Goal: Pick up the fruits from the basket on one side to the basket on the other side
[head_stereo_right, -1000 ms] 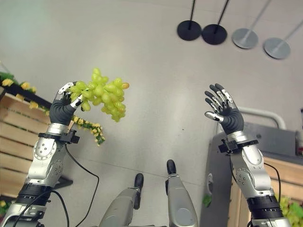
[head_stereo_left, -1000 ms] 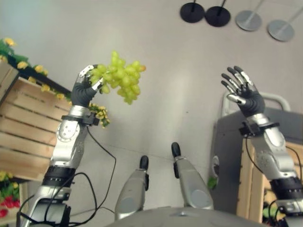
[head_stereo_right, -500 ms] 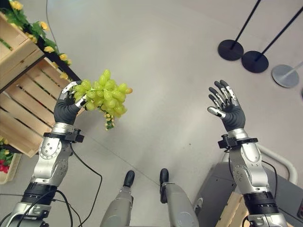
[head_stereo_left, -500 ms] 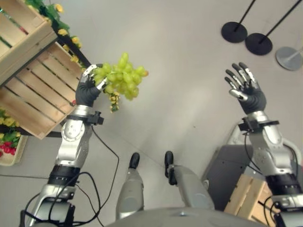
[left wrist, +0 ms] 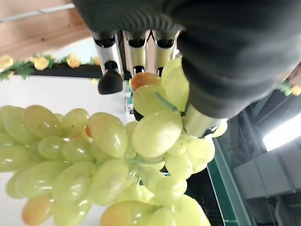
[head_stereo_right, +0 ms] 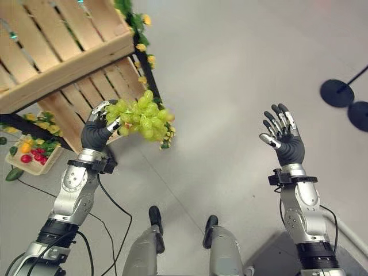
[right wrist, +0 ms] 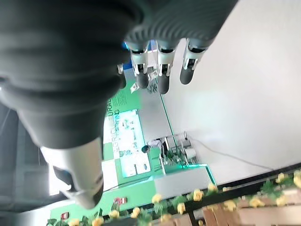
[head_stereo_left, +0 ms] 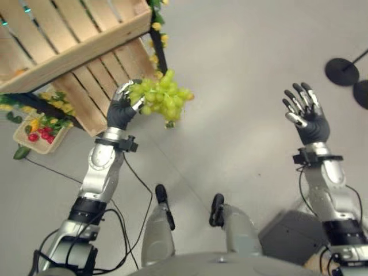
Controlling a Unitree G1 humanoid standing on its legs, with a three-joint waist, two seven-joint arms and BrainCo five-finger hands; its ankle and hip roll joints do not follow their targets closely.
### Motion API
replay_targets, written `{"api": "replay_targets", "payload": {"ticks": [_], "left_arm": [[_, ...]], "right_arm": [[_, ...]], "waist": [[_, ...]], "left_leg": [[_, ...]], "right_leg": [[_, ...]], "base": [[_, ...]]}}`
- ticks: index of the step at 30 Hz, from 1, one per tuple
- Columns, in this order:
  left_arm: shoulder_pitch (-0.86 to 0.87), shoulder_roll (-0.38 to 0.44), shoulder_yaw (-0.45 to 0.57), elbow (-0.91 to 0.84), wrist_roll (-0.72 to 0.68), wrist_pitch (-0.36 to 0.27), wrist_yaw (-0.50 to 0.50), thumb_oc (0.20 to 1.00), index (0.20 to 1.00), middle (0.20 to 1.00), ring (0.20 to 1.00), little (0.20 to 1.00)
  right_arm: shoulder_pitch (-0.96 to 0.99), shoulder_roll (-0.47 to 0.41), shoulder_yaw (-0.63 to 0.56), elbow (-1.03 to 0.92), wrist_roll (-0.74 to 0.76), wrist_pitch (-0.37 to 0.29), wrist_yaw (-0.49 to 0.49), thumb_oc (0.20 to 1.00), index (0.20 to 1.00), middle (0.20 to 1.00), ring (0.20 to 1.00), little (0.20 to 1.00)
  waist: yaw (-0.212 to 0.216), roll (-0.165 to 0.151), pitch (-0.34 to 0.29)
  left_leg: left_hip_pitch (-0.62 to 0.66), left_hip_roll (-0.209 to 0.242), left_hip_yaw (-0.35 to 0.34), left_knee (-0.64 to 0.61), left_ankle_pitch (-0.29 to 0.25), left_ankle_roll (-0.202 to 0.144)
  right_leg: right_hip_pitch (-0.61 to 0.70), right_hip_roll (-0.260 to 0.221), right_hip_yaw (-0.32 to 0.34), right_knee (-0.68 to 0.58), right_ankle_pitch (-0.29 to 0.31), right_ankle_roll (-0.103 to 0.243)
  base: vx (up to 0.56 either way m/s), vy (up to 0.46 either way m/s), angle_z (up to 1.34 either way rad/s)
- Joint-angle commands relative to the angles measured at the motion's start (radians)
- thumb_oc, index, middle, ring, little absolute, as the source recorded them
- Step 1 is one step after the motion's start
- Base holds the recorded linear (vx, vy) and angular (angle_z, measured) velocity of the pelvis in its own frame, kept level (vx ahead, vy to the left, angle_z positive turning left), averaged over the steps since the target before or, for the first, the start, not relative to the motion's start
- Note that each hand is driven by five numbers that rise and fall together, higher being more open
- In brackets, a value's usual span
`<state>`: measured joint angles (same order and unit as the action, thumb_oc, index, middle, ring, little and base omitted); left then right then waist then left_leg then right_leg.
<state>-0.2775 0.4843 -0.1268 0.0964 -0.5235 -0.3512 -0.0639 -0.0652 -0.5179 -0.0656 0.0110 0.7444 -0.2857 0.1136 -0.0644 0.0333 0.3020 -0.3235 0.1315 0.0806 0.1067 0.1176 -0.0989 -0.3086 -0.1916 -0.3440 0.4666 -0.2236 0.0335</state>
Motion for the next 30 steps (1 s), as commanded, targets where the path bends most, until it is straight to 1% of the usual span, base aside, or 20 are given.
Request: {"api": "replay_targets", "payload": {"ticks": [1,2,6,9,12,18,20,21,22,23,25,26,28,30], "left_arm": [[-0.089,0.036,0.045,-0.06,0.017,-0.055,-0.007,0.2,0.2,0.2,0.2,0.2],[-0.089,0.047,0.038,-0.064,0.025,-0.051,-0.004,0.2,0.2,0.2,0.2,0.2],[-0.082,0.064,0.051,-0.076,0.024,-0.047,-0.004,0.2,0.2,0.2,0.2,0.2],[-0.073,0.071,0.056,-0.071,0.049,-0.047,0.016,0.2,0.2,0.2,0.2,0.2],[-0.072,0.07,0.062,-0.072,0.06,-0.047,0.026,0.2,0.2,0.2,0.2,0.2],[-0.075,0.077,0.087,-0.049,0.105,-0.053,0.077,0.2,0.2,0.2,0.2,0.2],[-0.08,0.078,0.097,-0.031,0.107,-0.054,0.094,0.2,0.2,0.2,0.2,0.2],[-0.095,0.082,0.108,-0.008,0.123,-0.052,0.12,0.2,0.2,0.2,0.2,0.2],[-0.095,0.082,0.108,-0.008,0.123,-0.052,0.12,0.2,0.2,0.2,0.2,0.2],[-0.113,0.083,0.117,0.025,0.123,-0.055,0.14,0.2,0.2,0.2,0.2,0.2],[-0.139,0.098,0.123,0.055,0.144,-0.058,0.174,0.2,0.2,0.2,0.2,0.2],[-0.14,0.098,0.123,0.056,0.144,-0.059,0.175,0.2,0.2,0.2,0.2,0.2],[-0.174,0.12,0.144,0.102,0.156,-0.067,0.223,0.2,0.2,0.2,0.2,0.2],[-0.203,0.139,0.15,0.132,0.154,-0.07,0.25,0.2,0.2,0.2,0.2,0.2]], "right_arm": [[-0.05,0.02,-0.033,-0.019,-0.007,-0.058,-0.009,1.0,1.0,1.0,1.0,1.0],[-0.051,0.038,-0.022,-0.012,-0.009,-0.058,-0.018,1.0,1.0,1.0,1.0,1.0],[-0.044,0.048,-0.013,-0.018,-0.02,-0.043,-0.017,1.0,1.0,1.0,1.0,1.0],[-0.046,0.064,0.0,-0.014,-0.031,-0.037,-0.02,1.0,1.0,1.0,1.0,1.0],[-0.043,0.068,0.002,-0.014,-0.034,-0.036,-0.022,1.0,1.0,1.0,1.0,1.0],[-0.049,0.067,0.007,-0.019,-0.024,-0.034,-0.023,1.0,1.0,1.0,1.0,1.0],[-0.048,0.066,0.008,-0.02,-0.02,-0.033,-0.021,1.0,1.0,1.0,1.0,1.0],[-0.049,0.065,0.01,-0.025,-0.017,-0.032,-0.021,1.0,1.0,1.0,1.0,1.0],[-0.049,0.065,0.01,-0.025,-0.017,-0.032,-0.021,1.0,1.0,1.0,1.0,1.0],[-0.049,0.066,0.011,-0.021,-0.019,-0.031,-0.024,1.0,1.0,1.0,1.0,1.0],[-0.056,0.065,0.015,-0.018,-0.018,-0.033,-0.025,1.0,1.0,1.0,1.0,1.0],[-0.057,0.065,0.015,-0.018,-0.018,-0.033,-0.025,1.0,1.0,1.0,1.0,1.0],[-0.063,0.06,0.016,-0.015,-0.015,-0.038,-0.028,1.0,1.0,1.0,1.0,1.0],[-0.069,0.055,0.02,-0.012,-0.016,-0.041,-0.033,1.0,1.0,1.0,1.0,1.0]], "waist": [[-0.019,-0.054,0.01],[-0.012,-0.063,0.01],[-0.001,-0.077,0.014],[0.011,-0.089,0.019],[0.014,-0.091,0.019],[0.017,-0.104,0.029],[0.017,-0.11,0.033],[0.014,-0.116,0.041],[0.014,-0.116,0.041],[0.011,-0.122,0.048],[0.008,-0.128,0.057],[0.009,-0.128,0.057],[0.002,-0.135,0.066],[-0.003,-0.14,0.071]], "left_leg": [[0.068,0.043,-0.021,0.08,-0.098,-0.014],[0.062,0.034,-0.02,0.086,-0.108,-0.007],[0.044,0.024,-0.005,0.113,-0.126,0.002],[0.03,0.011,0.0,0.123,-0.14,0.014],[0.021,0.007,0.001,0.124,-0.14,0.013],[-0.002,0.009,0.003,0.131,-0.137,0.01],[-0.008,0.012,0.004,0.13,-0.135,0.009],[-0.015,0.015,0.005,0.131,-0.133,0.009],[-0.016,0.015,0.005,0.131,-0.133,0.009],[-0.024,0.018,0.007,0.135,-0.133,0.008],[-0.031,0.019,0.008,0.14,-0.131,0.007],[-0.032,0.02,0.008,0.14,-0.131,0.007],[-0.042,0.024,0.013,0.139,-0.128,0.005],[-0.049,0.026,0.015,0.138,-0.126,0.005]], "right_leg": [[0.102,0.022,0.029,-0.198,0.107,0.039],[0.098,0.008,0.028,-0.196,0.116,0.052],[0.077,-0.011,0.039,-0.186,0.125,0.067],[0.06,-0.021,0.053,-0.183,0.134,0.079],[0.055,-0.024,0.051,-0.186,0.134,0.082],[0.035,-0.013,0.056,-0.208,0.143,0.081],[0.024,-0.01,0.059,-0.208,0.144,0.08],[0.012,-0.006,0.063,-0.206,0.146,0.08],[0.011,-0.006,0.063,-0.206,0.146,0.08],[0.001,-0.002,0.064,-0.205,0.147,0.08],[-0.009,0.002,0.064,-0.203,0.15,0.079],[-0.01,0.002,0.065,-0.202,0.15,0.079],[-0.025,0.005,0.068,-0.206,0.157,0.082],[-0.036,0.008,0.07,-0.207,0.161,0.083]], "base": [[0.03,0.165,0.41],[0.02,0.109,0.34],[0.01,0.12,0.07],[0.04,0.117,-0.14],[0.02,0.051,-0.17],[0.03,0.035,-0.04],[0.01,-0.002,-0.07],[0.0,-0.006,-0.03],[0.0,-0.012,-0.04],[0.01,-0.006,-0.03],[0.0,-0.002,-0.02],[0.0,0.002,-0.04],[0.0,0.003,-0.05],[0.0,0.008,-0.12]]}}
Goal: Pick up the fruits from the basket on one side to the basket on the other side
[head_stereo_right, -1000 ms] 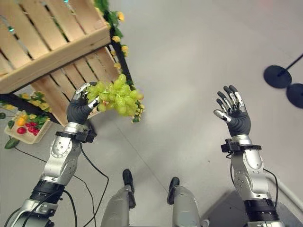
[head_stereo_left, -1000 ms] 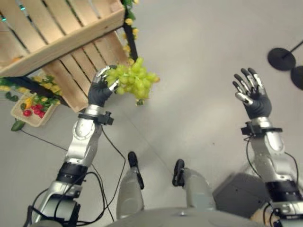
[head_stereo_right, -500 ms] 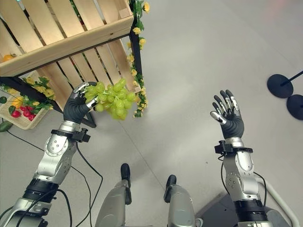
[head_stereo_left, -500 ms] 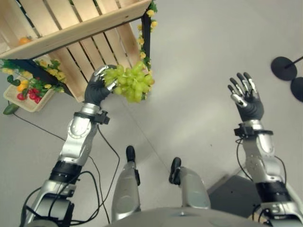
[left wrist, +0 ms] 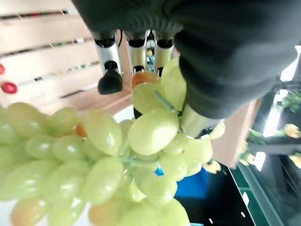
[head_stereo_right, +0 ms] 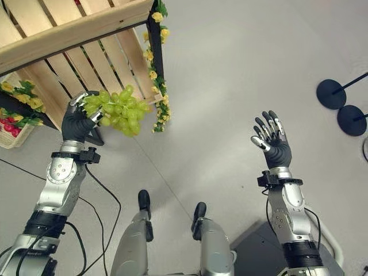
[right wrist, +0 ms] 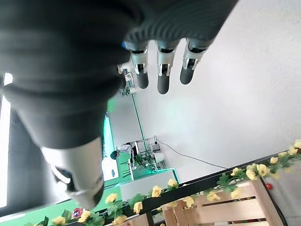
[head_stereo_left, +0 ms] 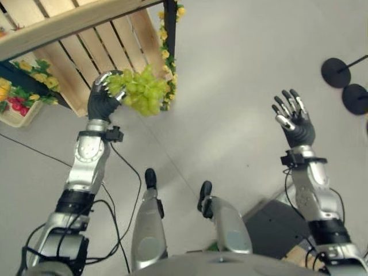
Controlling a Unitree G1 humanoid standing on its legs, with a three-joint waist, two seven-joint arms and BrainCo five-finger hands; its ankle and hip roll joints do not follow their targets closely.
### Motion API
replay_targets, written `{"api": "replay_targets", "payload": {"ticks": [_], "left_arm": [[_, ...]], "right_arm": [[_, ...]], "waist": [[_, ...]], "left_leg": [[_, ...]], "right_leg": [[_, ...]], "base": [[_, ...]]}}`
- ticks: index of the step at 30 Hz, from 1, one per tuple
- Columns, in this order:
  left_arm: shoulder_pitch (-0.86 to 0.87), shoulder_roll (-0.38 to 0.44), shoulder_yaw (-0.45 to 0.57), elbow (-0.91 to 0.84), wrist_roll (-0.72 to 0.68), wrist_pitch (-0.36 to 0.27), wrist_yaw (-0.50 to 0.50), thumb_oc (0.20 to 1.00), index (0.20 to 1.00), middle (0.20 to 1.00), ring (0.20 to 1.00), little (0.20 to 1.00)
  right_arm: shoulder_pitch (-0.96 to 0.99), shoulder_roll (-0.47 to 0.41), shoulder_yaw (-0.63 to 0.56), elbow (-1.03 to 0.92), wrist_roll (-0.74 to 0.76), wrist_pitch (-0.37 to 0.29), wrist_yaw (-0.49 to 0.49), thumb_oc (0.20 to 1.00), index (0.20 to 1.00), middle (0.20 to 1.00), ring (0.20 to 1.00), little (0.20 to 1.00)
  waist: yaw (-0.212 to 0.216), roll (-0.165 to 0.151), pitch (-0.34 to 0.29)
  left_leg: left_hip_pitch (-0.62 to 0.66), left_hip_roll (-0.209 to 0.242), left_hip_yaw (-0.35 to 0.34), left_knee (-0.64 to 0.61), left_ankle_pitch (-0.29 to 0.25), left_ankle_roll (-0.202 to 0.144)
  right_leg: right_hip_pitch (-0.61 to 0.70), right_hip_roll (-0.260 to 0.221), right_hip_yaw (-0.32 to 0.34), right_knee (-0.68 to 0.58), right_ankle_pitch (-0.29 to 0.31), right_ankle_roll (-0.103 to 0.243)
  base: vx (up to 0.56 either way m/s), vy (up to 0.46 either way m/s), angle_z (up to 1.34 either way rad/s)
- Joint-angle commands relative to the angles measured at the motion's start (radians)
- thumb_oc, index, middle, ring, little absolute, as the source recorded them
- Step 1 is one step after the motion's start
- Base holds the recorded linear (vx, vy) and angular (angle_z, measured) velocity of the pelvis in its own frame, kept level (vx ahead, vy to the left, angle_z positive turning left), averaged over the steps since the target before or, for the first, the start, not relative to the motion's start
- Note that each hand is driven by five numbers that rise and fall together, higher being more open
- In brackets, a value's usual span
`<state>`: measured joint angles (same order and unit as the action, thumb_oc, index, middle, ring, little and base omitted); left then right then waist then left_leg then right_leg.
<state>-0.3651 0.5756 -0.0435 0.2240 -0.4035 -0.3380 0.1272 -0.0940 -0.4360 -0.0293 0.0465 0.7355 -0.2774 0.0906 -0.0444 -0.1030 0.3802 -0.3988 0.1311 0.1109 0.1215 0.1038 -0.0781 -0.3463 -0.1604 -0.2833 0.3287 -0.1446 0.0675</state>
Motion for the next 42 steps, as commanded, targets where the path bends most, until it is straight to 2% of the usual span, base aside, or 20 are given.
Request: {"api": "replay_targets", "payload": {"ticks": [1,2,4,6,13,26,32,33,34,35,42], "left_arm": [[-0.117,0.048,0.066,0.006,0.033,-0.084,0.059,0.2,0.2,0.2,0.2,0.2],[-0.157,0.088,0.071,0.04,0.061,-0.085,0.103,0.2,0.2,0.2,0.2,0.2],[-0.185,0.102,0.066,0.061,0.063,-0.087,0.121,0.2,0.2,0.2,0.2,0.2],[-0.252,0.151,0.053,0.122,0.081,-0.085,0.166,0.2,0.2,0.2,0.2,0.2],[-0.394,0.237,0.004,0.221,0.096,-0.075,0.224,0.2,0.2,0.2,0.2,0.2],[-0.577,0.347,-0.081,0.345,0.126,-0.059,0.279,0.2,0.2,0.2,0.2,0.2],[-0.584,0.369,-0.079,0.369,0.148,-0.052,0.301,0.2,0.2,0.2,0.2,0.2],[-0.577,0.374,-0.075,0.366,0.16,-0.05,0.304,0.504,0.504,0.504,0.504,0.504],[-0.576,0.374,-0.074,0.365,0.16,-0.05,0.304,0.598,0.598,0.598,0.598,0.598],[-0.572,0.374,-0.069,0.365,0.165,-0.048,0.31,1.0,1.0,1.0,1.0,1.0],[-0.549,0.36,-0.047,0.347,0.17,-0.051,0.315,1.0,1.0,1.0,1.0,1.0]], "right_arm": [[-0.041,-0.027,-0.016,-0.047,-0.007,-0.05,-0.01,1.0,1.0,1.0,1.0,1.0],[-0.05,-0.033,-0.011,-0.049,0.0,-0.054,-0.008,1.0,1.0,1.0,1.0,1.0],[-0.055,-0.033,-0.004,-0.046,-0.001,-0.054,-0.008,1.0,1.0,1.0,1.0,1.0],[-0.06,-0.036,0.017,-0.041,0.006,-0.059,-0.005,1.0,1.0,1.0,1.0,1.0],[-0.061,-0.053,0.052,-0.043,0.018,-0.067,0.011,1.0,1.0,1.0,1.0,1.0],[-0.039,-0.067,0.08,-0.041,0.04,-0.073,0.042,1.0,1.0,1.0,1.0,1.0],[-0.029,-0.071,0.076,-0.046,0.045,-0.076,0.046,1.0,1.0,1.0,1.0,1.0],[-0.026,-0.074,0.071,-0.047,0.047,-0.078,0.047,1.0,1.0,1.0,1.0,1.0],[-0.026,-0.074,0.071,-0.047,0.047,-0.078,0.047,1.0,1.0,1.0,1.0,1.0],[-0.026,-0.075,0.07,-0.046,0.05,-0.078,0.048,1.0,1.0,1.0,1.0,1.0],[-0.016,-0.077,0.058,-0.045,0.05,-0.079,0.049,1.0,1.0,1.0,1.0,1.0]], "waist": [[-0.023,-0.004,-0.007],[-0.029,-0.013,0.0],[-0.031,-0.016,0.002],[-0.039,-0.028,0.009],[-0.058,-0.05,0.017],[-0.079,-0.089,0.011],[-0.081,-0.096,0.009],[-0.081,-0.097,0.01],[-0.081,-0.097,0.01],[-0.081,-0.097,0.009],[-0.08,-0.098,0.009]], "left_leg": [[0.026,0.026,-0.015,0.123,-0.112,-0.016],[0.017,0.03,-0.013,0.128,-0.111,-0.017],[0.011,0.03,-0.013,0.131,-0.112,-0.017],[-0.002,0.035,-0.012,0.143,-0.113,-0.018],[-0.02,0.042,-0.013,0.153,-0.115,-0.022],[-0.035,0.054,-0.01,0.163,-0.119,-0.023],[-0.036,0.056,-0.007,0.161,-0.12,-0.025],[-0.036,0.057,-0.007,0.161,-0.121,-0.024],[-0.036,0.057,-0.007,0.161,-0.121,-0.024],[-0.036,0.056,-0.008,0.162,-0.121,-0.024],[-0.04,0.055,-0.01,0.172,-0.128,-0.024]], "right_leg": [[0.001,-0.023,0.009,-0.069,0.082,0.049],[-0.01,-0.018,0.012,-0.068,0.086,0.051],[-0.018,-0.016,0.013,-0.064,0.087,0.051],[-0.029,-0.014,0.015,-0.063,0.09,0.051],[-0.045,-0.009,0.018,-0.071,0.102,0.055],[-0.054,0.005,0.02,-0.091,0.121,0.06],[-0.056,0.008,0.025,-0.096,0.125,0.062],[-0.056,0.009,0.027,-0.098,0.125,0.062],[-0.056,0.009,0.027,-0.098,0.125,0.062],[-0.056,0.009,0.026,-0.099,0.127,0.062],[-0.058,0.01,0.03,-0.097,0.124,0.06]], "base": [[-0.01,0.006,-0.13],[-0.01,-0.001,-0.05],[0.0,-0.001,-0.02],[-0.01,-0.003,-0.03],[0.0,-0.004,-0.05],[0.0,-0.01,-0.02],[0.01,0.001,-0.05],[0.0,0.0,0.0],[0.0,0.0,0.0],[0.0,0.0,0.0],[0.0,0.0,0.0]]}}
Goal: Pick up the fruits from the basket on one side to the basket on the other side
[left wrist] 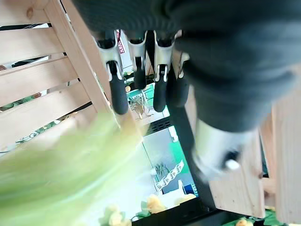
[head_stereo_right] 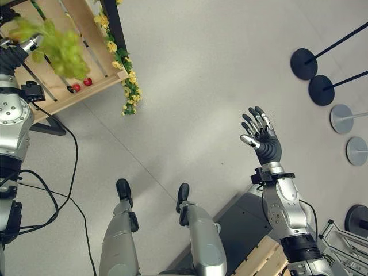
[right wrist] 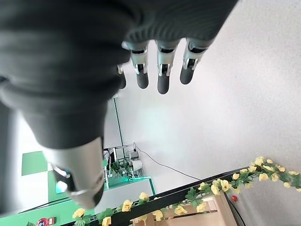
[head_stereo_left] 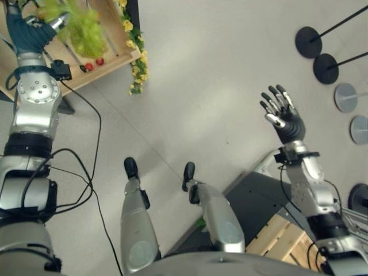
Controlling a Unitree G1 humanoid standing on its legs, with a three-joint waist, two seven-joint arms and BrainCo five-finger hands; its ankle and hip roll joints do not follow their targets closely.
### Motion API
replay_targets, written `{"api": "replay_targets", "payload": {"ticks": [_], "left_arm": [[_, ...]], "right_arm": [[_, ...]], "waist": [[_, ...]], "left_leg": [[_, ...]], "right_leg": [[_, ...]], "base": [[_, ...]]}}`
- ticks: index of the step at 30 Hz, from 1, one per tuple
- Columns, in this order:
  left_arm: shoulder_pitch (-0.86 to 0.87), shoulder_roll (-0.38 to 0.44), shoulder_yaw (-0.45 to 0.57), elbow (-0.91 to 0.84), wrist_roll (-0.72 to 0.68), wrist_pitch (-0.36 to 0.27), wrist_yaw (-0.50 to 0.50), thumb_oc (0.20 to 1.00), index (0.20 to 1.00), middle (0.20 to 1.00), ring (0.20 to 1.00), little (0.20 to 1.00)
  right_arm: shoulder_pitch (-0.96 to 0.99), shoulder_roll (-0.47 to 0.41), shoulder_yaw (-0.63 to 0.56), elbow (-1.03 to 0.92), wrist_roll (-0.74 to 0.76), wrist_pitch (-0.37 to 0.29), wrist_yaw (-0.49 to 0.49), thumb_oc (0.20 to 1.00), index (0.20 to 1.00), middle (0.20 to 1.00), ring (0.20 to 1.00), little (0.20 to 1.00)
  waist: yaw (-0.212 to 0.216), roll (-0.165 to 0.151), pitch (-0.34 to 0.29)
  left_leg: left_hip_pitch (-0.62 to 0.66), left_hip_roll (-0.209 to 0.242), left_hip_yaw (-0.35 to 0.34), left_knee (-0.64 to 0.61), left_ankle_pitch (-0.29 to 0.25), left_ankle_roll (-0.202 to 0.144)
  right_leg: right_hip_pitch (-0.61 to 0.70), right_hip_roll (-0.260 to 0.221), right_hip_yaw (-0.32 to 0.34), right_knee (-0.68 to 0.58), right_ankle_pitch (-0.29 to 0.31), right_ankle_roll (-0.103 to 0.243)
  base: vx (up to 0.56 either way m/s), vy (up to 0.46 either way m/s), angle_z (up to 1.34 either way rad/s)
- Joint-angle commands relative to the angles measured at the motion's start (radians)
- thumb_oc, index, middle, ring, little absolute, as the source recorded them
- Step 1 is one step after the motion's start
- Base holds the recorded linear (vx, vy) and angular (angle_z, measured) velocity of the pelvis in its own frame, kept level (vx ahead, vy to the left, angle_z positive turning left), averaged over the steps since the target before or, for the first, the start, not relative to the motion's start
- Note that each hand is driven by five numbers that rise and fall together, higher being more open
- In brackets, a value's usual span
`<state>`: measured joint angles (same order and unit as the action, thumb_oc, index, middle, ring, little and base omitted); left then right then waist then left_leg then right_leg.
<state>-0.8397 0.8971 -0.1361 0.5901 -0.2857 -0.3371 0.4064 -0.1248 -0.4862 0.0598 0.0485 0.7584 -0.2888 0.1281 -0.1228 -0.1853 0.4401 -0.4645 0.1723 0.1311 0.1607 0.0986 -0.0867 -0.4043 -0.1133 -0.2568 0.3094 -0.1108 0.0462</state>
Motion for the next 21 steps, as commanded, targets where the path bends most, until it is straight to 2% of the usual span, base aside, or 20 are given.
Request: {"api": "replay_targets", "payload": {"ticks": [1,21], "left_arm": [[-0.07,0.035,0.049,-0.021,0.055,-0.051,0.036,1.0,1.0,1.0,1.0,1.0],[0.001,0.012,0.091,-0.091,0.087,-0.058,0.022,1.0,1.0,1.0,1.0,1.0]], "right_arm": [[0.016,-0.025,-0.034,-0.047,0.026,-0.067,0.014,1.0,1.0,1.0,1.0,1.0],[0.02,-0.021,-0.054,-0.049,0.022,-0.059,0.023,1.0,1.0,1.0,1.0,1.0]], "waist": [[-0.002,-0.015,-0.052],[0.007,-0.008,-0.056]], "left_leg": [[0.026,0.013,-0.031,0.133,-0.123,-0.015],[0.023,0.005,-0.039,0.136,-0.129,-0.012]], "right_leg": [[0.0,-0.037,0.003,-0.077,0.09,0.081],[0.002,-0.042,0.0,-0.079,0.094,0.082]], "base": [[0.0,0.0,0.0],[0.0,0.0,0.0]]}}
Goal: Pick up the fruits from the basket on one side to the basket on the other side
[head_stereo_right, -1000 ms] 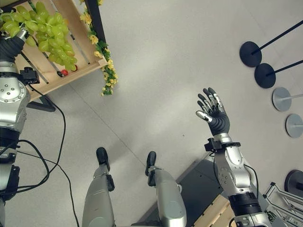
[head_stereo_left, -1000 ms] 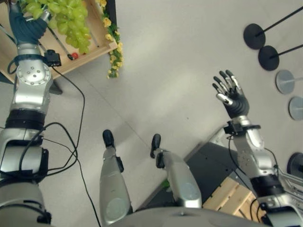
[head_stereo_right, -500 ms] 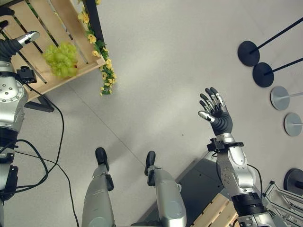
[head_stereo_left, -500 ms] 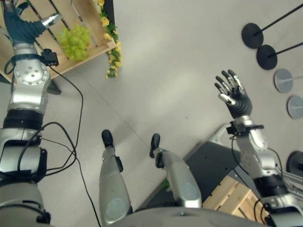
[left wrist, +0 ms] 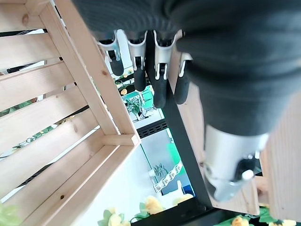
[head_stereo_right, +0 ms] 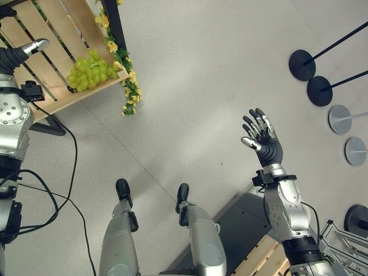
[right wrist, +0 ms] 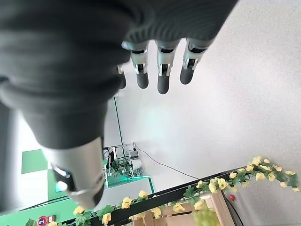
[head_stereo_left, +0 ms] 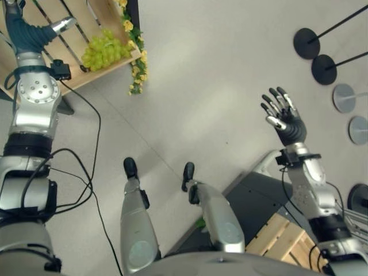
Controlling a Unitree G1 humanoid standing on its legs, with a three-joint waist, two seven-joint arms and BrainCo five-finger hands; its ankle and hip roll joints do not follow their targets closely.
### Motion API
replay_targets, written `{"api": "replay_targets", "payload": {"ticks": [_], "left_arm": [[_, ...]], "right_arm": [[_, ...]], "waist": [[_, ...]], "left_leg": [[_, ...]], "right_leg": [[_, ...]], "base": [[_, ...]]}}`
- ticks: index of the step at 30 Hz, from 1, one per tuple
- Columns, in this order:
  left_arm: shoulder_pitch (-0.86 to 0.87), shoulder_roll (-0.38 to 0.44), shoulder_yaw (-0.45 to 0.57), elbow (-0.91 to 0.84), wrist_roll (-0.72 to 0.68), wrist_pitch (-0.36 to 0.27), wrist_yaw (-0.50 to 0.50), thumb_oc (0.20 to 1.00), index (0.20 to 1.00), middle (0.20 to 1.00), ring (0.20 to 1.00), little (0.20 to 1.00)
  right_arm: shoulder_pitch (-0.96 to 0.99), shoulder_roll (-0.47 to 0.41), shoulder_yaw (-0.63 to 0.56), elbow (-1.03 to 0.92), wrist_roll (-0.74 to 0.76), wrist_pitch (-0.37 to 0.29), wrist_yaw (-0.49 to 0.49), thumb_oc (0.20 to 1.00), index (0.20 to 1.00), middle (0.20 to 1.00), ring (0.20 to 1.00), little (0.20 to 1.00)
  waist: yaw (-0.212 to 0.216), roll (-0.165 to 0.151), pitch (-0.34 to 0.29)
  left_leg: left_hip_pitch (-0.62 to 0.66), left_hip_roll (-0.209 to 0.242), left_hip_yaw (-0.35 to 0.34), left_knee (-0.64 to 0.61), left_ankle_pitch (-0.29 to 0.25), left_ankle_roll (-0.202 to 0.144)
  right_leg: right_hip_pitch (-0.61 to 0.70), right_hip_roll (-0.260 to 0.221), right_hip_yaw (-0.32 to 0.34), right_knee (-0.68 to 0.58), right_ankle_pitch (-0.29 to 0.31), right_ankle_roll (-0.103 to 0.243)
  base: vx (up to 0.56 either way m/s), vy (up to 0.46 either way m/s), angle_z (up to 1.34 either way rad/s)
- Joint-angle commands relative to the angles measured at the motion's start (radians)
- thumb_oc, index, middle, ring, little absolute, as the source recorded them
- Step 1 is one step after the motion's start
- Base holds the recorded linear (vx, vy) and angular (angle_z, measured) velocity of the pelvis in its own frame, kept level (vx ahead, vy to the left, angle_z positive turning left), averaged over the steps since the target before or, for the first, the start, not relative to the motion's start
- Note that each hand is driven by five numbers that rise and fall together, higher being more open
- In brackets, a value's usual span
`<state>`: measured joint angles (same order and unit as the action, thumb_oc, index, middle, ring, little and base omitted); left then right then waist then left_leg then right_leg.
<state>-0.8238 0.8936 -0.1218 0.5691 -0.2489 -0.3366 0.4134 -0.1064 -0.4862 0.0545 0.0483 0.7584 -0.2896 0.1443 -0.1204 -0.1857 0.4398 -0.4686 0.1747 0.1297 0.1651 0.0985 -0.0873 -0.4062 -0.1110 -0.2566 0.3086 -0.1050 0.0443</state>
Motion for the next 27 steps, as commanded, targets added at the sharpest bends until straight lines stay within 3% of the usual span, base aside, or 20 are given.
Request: {"api": "replay_targets", "payload": {"ticks": [1,7,12,13,20,27], "left_arm": [[0.004,0.005,0.087,-0.083,0.05,-0.06,0.012,1.0,1.0,1.0,1.0,1.0],[0.122,-0.072,0.159,-0.181,0.042,-0.084,-0.007,1.0,1.0,1.0,1.0,1.0],[0.305,-0.189,0.229,-0.317,0.017,-0.103,-0.081,1.0,1.0,1.0,1.0,1.0],[0.369,-0.248,0.241,-0.369,-0.013,-0.118,-0.122,1.0,1.0,1.0,1.0,1.0],[0.53,-0.403,0.231,-0.523,-0.076,-0.128,-0.222,1.0,1.0,1.0,1.0,1.0],[0.601,-0.406,0.175,-0.582,-0.1,-0.104,-0.334,1.0,1.0,1.0,1.0,1.0]], "right_arm": [[0.003,-0.02,-0.05,-0.049,0.022,-0.058,0.006,1.0,1.0,1.0,1.0,1.0],[0.005,-0.008,-0.061,-0.048,0.02,-0.052,0.001,1.0,1.0,1.0,1.0,1.0],[0.014,0.009,-0.087,-0.045,0.007,-0.046,-0.01,1.0,1.0,1.0,1.0,1.0],[0.013,0.017,-0.099,-0.039,0.001,-0.043,-0.016,1.0,1.0,1.0,1.0,1.0],[0.016,0.03,-0.127,-0.026,-0.049,-0.047,-0.044,1.0,1.0,1.0,1.0,1.0],[0.014,0.026,-0.154,-0.007,-0.078,-0.05,-0.053,1.0,1.0,1.0,1.0,1.0]], "waist": [[0.006,-0.006,-0.056],[0.022,0.01,-0.057],[0.043,0.034,-0.061],[0.051,0.045,-0.068],[0.061,0.083,-0.105],[0.061,0.113,-0.144]], "left_leg": [[0.027,0.002,-0.038,0.133,-0.131,-0.011],[0.04,-0.007,-0.038,0.125,-0.132,-0.009],[0.067,-0.017,-0.038,0.11,-0.134,-0.007],[0.081,-0.021,-0.034,0.106,-0.136,-0.005],[0.14,-0.032,-0.027,0.075,-0.138,-0.004],[0.211,-0.046,-0.02,0.03,-0.125,-0.004]], "right_leg": [[0.004,-0.045,0.0,-0.076,0.087,0.083],[0.012,-0.052,-0.001,-0.07,0.08,0.08],[0.031,-0.06,-0.002,-0.073,0.076,0.078],[0.043,-0.064,-0.003,-0.079,0.077,0.077],[0.103,-0.078,-0.003,-0.113,0.083,0.077],[0.179,-0.084,-0.01,-0.16,0.097,0.08]], "base": [[0.0,0.0,0.0],[0.0,0.0,0.0],[0.0,0.002,0.01],[0.0,0.0,0.0],[0.01,0.005,0.02],[0.03,0.01,0.03]]}}
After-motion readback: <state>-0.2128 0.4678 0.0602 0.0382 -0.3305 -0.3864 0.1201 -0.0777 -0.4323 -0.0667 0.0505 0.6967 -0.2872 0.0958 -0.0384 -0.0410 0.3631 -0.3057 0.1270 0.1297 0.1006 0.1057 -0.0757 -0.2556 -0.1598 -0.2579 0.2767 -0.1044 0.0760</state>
